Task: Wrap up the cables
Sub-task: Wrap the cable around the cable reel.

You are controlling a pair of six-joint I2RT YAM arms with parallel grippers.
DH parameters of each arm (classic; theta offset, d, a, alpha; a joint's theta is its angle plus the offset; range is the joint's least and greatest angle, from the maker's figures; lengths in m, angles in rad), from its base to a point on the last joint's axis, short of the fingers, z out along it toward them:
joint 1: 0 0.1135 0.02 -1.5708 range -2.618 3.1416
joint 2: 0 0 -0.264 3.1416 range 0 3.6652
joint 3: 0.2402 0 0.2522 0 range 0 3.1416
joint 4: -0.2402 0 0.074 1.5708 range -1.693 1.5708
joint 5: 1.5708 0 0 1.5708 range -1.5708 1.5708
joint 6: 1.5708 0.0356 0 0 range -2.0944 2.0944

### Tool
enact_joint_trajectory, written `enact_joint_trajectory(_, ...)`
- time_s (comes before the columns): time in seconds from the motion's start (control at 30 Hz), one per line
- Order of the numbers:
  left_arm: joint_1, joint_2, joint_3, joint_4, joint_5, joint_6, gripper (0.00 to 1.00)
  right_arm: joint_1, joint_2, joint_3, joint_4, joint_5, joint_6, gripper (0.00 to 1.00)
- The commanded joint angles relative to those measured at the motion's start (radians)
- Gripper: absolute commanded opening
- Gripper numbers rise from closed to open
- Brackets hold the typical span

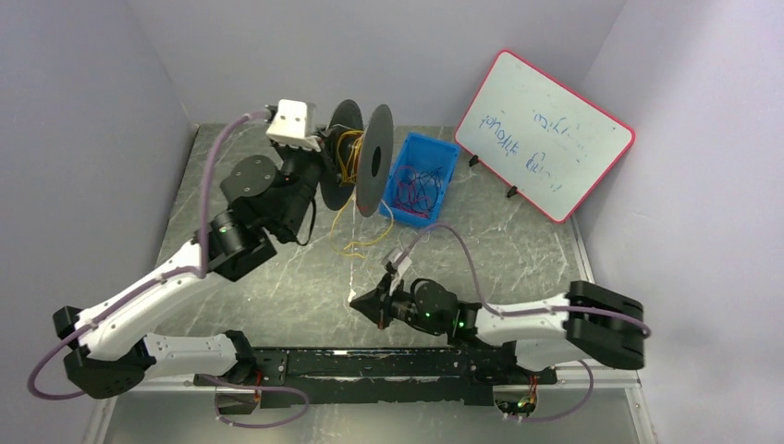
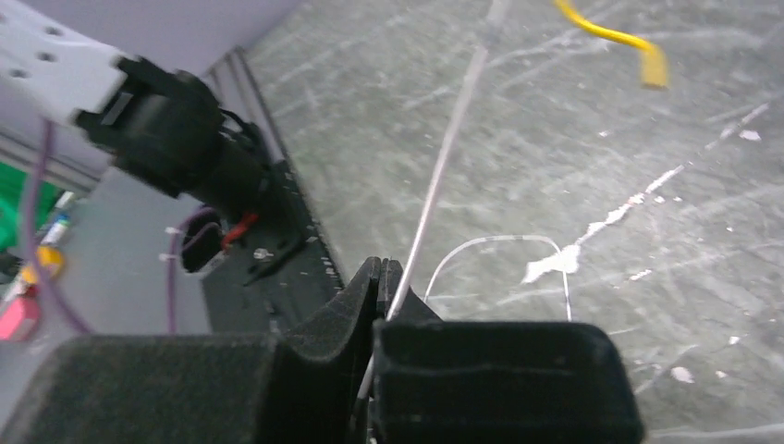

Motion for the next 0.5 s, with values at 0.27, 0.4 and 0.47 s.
enact_joint_trajectory(0.27,0.000,0.010,-0.133,0.160,-0.143,0.076,0.07,0.251,-0.322,0.239,-0.668,0.412,-0.075,0.00)
enact_joint_trajectory(0.4,0.000,-0.008,-0.184,0.091,-0.095,0.036,0.07,0.261,-0.311,0.402,-0.854,0.436,-0.136,0.00)
enact_joint_trajectory(0.47,0.000,-0.012,-0.201,0.041,-0.085,0.008,0.07,0.260,-0.293,0.491,-0.939,0.455,-0.176,0.00)
